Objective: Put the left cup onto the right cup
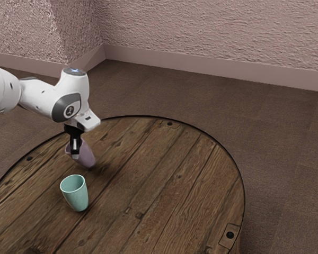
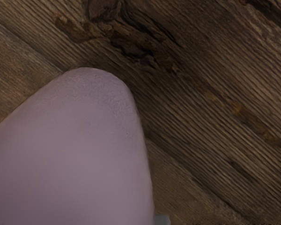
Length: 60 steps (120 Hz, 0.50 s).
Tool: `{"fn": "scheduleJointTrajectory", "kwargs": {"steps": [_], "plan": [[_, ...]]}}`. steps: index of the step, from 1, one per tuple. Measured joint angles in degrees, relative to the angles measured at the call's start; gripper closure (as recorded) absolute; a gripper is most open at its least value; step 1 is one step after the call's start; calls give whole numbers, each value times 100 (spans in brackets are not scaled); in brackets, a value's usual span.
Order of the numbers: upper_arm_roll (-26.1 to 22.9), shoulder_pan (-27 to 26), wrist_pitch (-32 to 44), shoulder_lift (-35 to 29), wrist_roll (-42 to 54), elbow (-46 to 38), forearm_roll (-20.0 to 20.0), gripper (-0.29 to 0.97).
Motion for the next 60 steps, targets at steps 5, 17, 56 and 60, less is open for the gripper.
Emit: {"fn": "scheduleJointTrajectory", "kwargs": {"steps": [5, 17, 56, 60], "plan": [[0, 0, 25, 30, -5, 16, 30, 77], [1, 0, 69, 39, -20, 35, 74, 77], [3, -155, 33, -493, -57, 39, 303, 78], [3, -229, -8, -562, -61, 39, 312, 78]]}}
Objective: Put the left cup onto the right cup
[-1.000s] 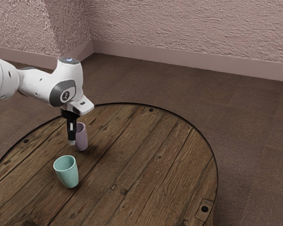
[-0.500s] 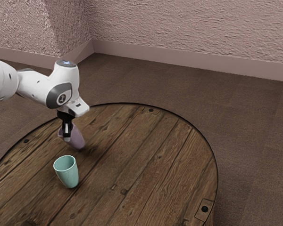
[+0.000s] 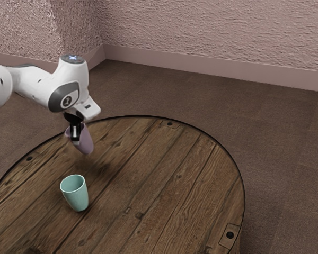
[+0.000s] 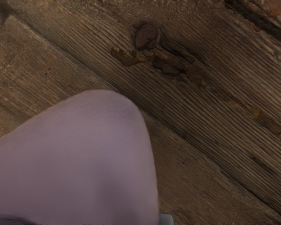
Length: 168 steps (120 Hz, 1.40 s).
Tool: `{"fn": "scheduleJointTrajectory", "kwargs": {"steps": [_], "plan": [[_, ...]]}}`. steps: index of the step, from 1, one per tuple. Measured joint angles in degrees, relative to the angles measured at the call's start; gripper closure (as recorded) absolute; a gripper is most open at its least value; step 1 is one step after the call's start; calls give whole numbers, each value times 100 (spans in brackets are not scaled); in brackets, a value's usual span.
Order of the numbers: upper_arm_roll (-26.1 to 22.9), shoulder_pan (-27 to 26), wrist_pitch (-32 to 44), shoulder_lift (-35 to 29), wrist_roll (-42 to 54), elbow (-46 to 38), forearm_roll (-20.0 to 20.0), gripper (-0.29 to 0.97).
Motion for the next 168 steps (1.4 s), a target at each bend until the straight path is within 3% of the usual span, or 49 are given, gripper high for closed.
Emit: {"fn": "scheduleJointTrajectory", "kwargs": {"steps": [33, 90, 120, 168], "plan": [[-3, -600, -535, -318, -25, 1, 22, 79], [3, -1193, -1383, -933, -245, -346, 253, 79], [-1, -1541, -1455, -1610, -547, -1046, 482, 79], [-3, -1576, -1095, -2202, -1058, -1737, 781, 79]]}}
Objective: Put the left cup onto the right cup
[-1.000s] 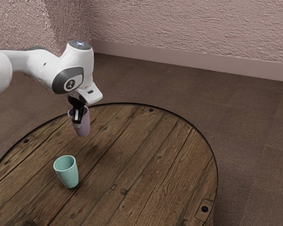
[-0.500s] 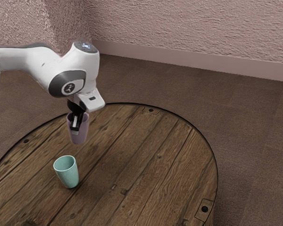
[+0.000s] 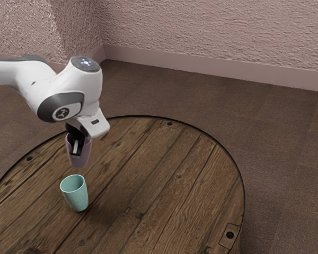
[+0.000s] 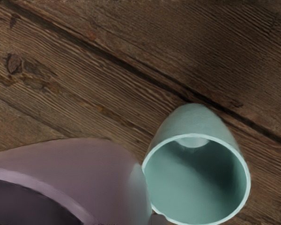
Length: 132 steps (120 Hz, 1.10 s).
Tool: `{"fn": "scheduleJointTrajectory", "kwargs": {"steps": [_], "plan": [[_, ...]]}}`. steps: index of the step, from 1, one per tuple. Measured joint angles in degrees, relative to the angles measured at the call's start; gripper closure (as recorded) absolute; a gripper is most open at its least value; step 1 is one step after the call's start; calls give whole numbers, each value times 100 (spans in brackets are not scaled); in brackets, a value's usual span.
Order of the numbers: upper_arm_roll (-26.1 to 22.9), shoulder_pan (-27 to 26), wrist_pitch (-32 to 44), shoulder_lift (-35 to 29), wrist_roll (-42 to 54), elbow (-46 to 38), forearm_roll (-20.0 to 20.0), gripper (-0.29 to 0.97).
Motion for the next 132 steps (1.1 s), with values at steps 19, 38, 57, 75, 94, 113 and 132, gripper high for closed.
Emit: {"fn": "scheduleJointTrajectory", "kwargs": {"steps": [19, 38, 57, 75, 94, 113, 132], "plan": [[0, -86, 91, -122, -234, -175, 14, 79], [0, -131, 142, -240, -495, -404, -99, 79], [0, -134, 145, -322, -763, -620, -342, 79], [0, -133, 91, -493, -985, -797, -450, 79], [0, -132, 44, -513, -1155, -797, -441, 79], [0, -125, 38, -442, -1257, -773, -390, 79], [8, -112, 56, -345, -1323, -768, -370, 79]]}}
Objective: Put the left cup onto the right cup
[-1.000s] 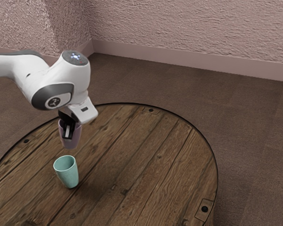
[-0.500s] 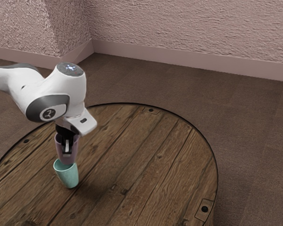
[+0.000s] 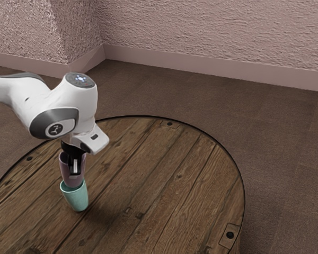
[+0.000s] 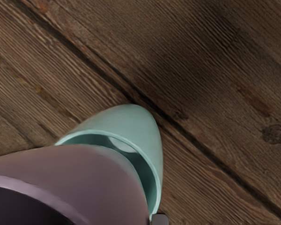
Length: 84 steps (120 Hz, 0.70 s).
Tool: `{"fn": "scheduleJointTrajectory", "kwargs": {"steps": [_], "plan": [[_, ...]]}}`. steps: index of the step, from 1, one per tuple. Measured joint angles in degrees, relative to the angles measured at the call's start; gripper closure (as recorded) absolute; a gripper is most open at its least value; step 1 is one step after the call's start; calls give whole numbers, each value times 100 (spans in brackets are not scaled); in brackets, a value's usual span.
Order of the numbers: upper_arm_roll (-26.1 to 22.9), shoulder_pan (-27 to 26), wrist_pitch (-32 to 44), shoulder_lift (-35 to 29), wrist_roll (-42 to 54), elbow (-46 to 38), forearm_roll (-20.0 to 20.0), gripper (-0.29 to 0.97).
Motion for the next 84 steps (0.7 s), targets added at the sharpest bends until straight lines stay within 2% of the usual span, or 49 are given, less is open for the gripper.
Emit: {"fn": "scheduleJointTrajectory", "kwargs": {"steps": [69, 84], "plan": [[10, 241, 358, 705, -109, -48, -20, 79], [10, 267, 390, 695, -111, -84, -108, 54]]}}
